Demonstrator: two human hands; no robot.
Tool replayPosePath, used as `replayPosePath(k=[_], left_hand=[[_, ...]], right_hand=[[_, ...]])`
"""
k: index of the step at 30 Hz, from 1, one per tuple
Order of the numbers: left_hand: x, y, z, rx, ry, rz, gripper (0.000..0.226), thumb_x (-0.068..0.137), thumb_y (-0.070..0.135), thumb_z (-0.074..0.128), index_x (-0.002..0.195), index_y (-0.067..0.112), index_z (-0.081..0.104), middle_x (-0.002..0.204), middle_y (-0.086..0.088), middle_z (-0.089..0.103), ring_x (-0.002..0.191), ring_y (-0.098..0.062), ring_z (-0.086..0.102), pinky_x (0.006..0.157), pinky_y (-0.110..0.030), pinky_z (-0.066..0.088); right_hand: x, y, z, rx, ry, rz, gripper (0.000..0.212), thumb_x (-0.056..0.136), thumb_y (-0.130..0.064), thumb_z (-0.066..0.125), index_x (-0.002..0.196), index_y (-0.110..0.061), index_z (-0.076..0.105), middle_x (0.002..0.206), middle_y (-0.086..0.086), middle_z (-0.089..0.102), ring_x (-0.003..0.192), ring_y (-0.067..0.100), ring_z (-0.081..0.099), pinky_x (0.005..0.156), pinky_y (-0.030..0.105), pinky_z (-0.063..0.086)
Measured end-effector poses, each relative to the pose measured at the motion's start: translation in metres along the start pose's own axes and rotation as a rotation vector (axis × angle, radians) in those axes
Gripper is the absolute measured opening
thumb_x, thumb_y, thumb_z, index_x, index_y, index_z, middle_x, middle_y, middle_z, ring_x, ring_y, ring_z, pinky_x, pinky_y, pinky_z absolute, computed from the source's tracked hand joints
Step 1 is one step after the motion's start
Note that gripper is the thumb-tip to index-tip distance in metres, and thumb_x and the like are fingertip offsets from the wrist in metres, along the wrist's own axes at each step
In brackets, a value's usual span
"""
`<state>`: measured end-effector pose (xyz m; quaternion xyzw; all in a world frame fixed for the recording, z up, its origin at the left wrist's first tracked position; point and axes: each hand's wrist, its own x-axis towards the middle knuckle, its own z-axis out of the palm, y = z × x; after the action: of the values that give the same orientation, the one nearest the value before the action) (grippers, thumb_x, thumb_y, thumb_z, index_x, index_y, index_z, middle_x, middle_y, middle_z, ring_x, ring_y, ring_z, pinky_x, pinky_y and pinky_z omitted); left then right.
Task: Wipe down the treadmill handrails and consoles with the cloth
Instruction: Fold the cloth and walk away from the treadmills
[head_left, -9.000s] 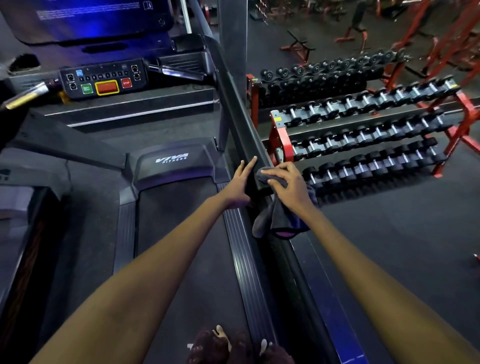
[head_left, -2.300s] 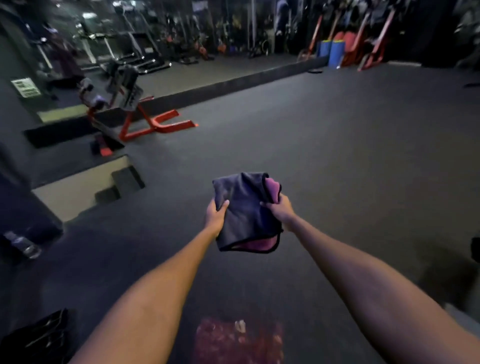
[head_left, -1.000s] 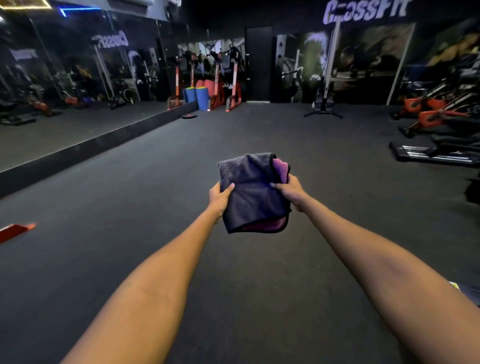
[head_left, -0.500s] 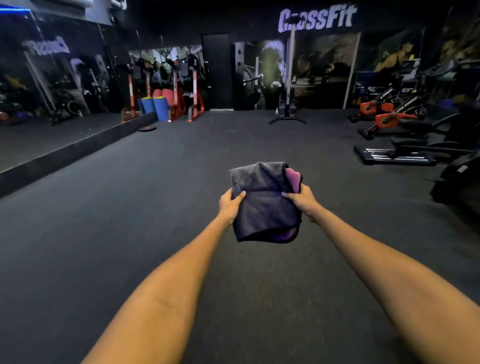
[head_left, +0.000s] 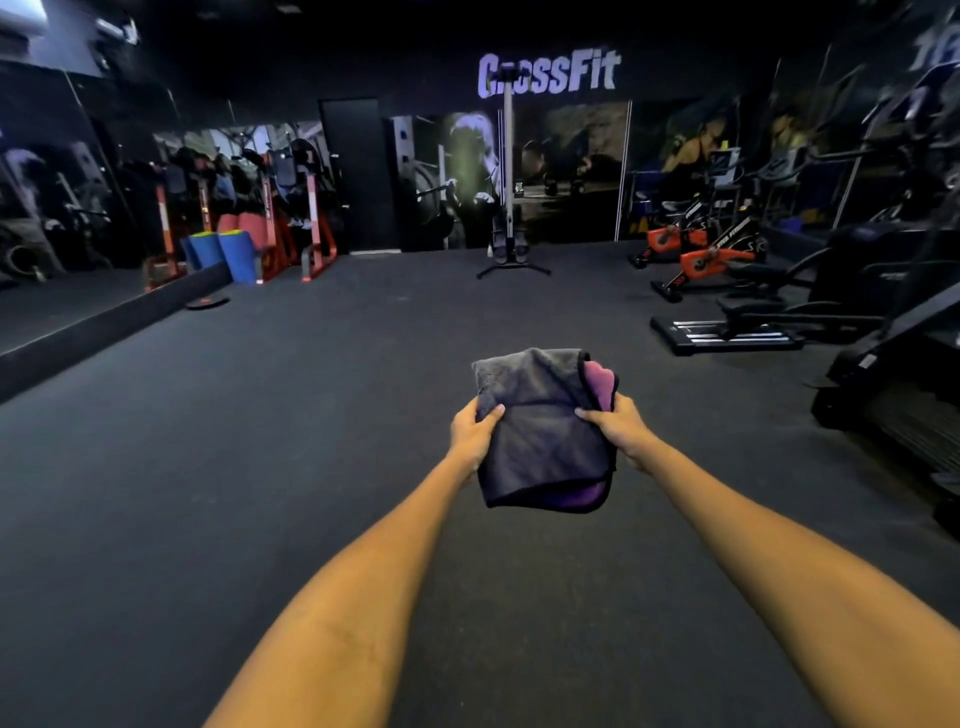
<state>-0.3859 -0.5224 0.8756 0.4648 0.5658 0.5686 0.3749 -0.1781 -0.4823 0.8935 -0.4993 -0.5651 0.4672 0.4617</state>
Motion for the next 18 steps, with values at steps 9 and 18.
replayPosePath(k=[9,18], left_hand=[[0.186,-0.001,0.077,0.009,-0.068,0.041,0.020,0.092,0.017,0.060,0.111,0.014,0.061,0.116,-0.008,0.065,0.103,-0.020,0.061,0.095,-0.038,0.049],[0.339,-0.001,0.179,-0.028,-0.155,0.047,0.016,0.093,0.018,0.058,0.109,0.018,0.061,0.108,0.001,0.065,0.103,-0.018,0.062,0.092,-0.035,0.051]], right_hand=[[0.187,0.006,-0.036,0.006,0.034,-0.029,0.040,0.081,-0.002,0.068,0.120,-0.002,0.057,0.111,0.010,0.062,0.099,0.021,0.058,0.082,0.029,0.045],[0.350,0.011,-0.104,-0.068,0.125,-0.013,0.038,0.080,-0.006,0.070,0.117,-0.006,0.060,0.110,0.010,0.064,0.100,0.023,0.060,0.089,0.035,0.049]])
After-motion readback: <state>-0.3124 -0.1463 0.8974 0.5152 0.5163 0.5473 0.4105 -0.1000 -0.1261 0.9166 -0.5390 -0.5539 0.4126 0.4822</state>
